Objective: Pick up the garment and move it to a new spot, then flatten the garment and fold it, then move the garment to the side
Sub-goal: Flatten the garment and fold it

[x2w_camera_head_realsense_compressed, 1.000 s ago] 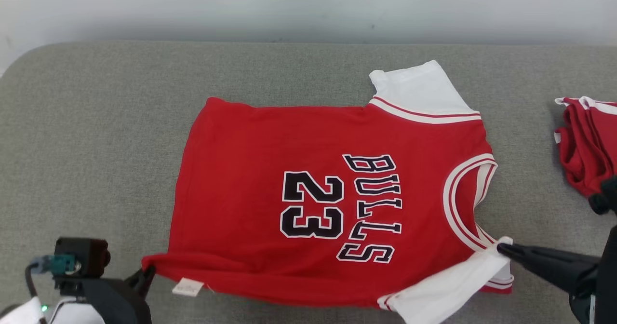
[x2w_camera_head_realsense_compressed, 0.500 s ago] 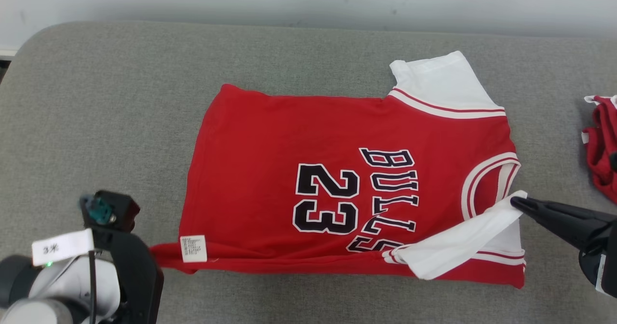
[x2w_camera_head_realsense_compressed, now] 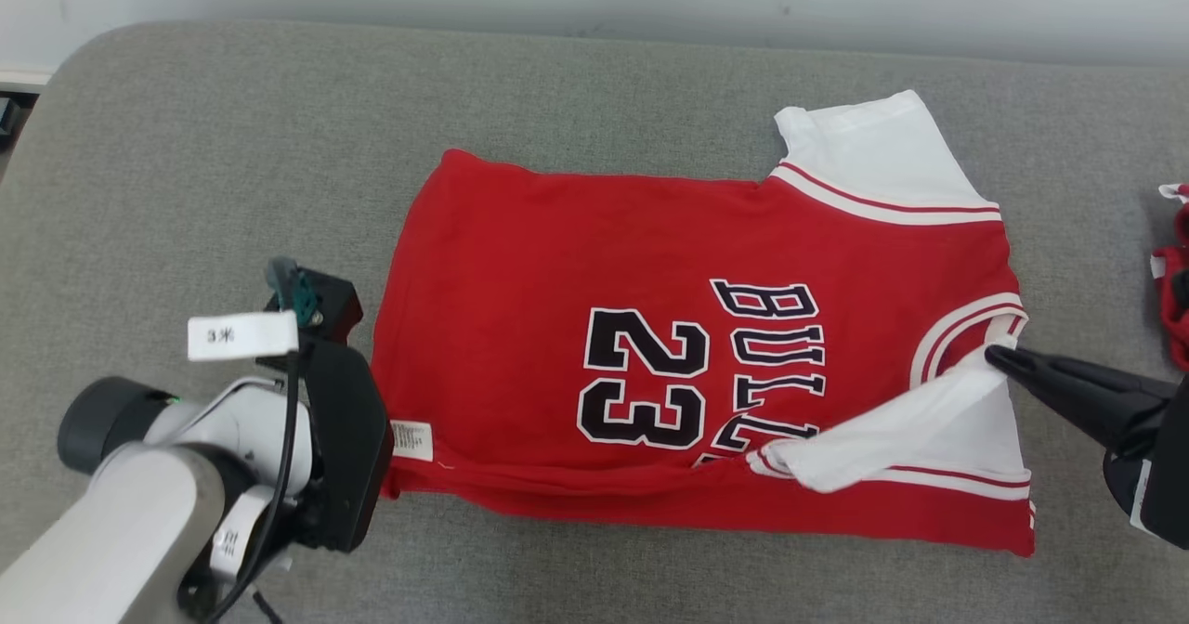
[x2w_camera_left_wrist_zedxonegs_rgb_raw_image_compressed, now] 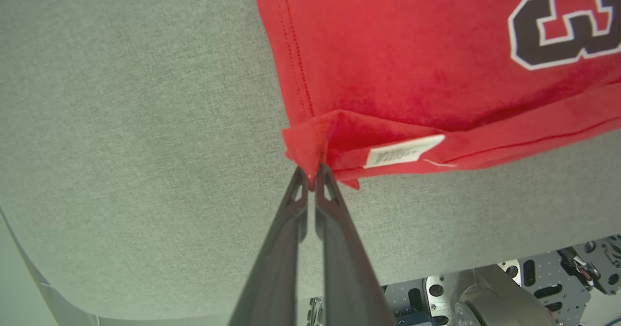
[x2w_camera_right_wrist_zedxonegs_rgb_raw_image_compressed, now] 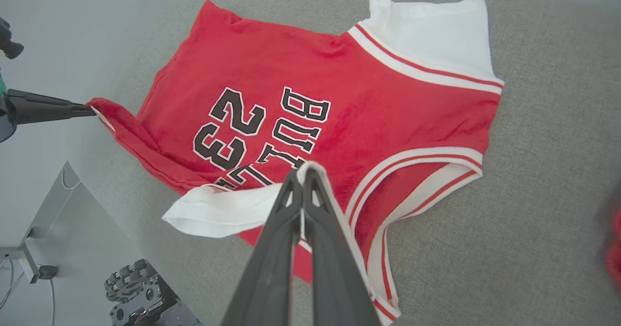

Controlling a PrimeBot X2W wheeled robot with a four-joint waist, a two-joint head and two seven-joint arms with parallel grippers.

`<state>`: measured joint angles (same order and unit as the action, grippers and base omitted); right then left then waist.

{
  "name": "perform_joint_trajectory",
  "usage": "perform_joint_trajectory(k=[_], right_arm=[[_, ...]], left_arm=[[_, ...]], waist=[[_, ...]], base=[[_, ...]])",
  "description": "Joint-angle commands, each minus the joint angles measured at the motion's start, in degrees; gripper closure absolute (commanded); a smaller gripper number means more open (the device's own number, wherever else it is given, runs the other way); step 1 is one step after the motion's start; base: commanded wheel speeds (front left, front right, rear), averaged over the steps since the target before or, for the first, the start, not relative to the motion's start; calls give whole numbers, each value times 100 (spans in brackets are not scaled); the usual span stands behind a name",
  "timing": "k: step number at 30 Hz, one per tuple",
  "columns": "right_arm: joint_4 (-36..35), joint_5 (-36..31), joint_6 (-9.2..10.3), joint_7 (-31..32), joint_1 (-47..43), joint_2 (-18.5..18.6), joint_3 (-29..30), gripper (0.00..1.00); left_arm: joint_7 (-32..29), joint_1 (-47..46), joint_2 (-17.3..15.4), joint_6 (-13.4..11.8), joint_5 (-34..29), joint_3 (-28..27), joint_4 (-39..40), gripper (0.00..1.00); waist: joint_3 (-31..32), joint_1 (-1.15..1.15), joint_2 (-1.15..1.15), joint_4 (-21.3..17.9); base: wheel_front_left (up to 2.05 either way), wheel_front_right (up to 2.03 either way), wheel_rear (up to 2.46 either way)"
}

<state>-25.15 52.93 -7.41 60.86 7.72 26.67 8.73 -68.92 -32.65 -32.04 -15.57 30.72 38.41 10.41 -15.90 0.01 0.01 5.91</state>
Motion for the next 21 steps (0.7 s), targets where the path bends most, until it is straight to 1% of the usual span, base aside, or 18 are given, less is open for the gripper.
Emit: perform_joint_trajectory(k=[1,5,9,15,21], right_arm=[[63,-85,-12,-151,129,71,-69,100],[258,-187,-12,-474,299,101,-251,100],[408,-293,-12,-710,412,142,-361,100],[729,-479,-13,-1180,682,189,-614,100],[1131,-594,-13,-1533,987,102,-941,100]], left_arm=[[-38,-182,67,32,-17,11,-145,100],[-79,-438,200,85,-27,33,-473,100],[-110,-630,235,115,-36,11,-713,100],[-3,-969,339,176,-60,-42,-1194,100],[160,-1164,419,236,-90,-44,-1649,100]], waist=[[-41,-1,-1,-40],[-106,-1,-1,-93],[-172,-1,-1,-123],[-272,-1,-1,-178],[-351,-1,-1,-246]], base=[[0,0,0],[0,0,0],[0,0,0],[0,0,0],[0,0,0]])
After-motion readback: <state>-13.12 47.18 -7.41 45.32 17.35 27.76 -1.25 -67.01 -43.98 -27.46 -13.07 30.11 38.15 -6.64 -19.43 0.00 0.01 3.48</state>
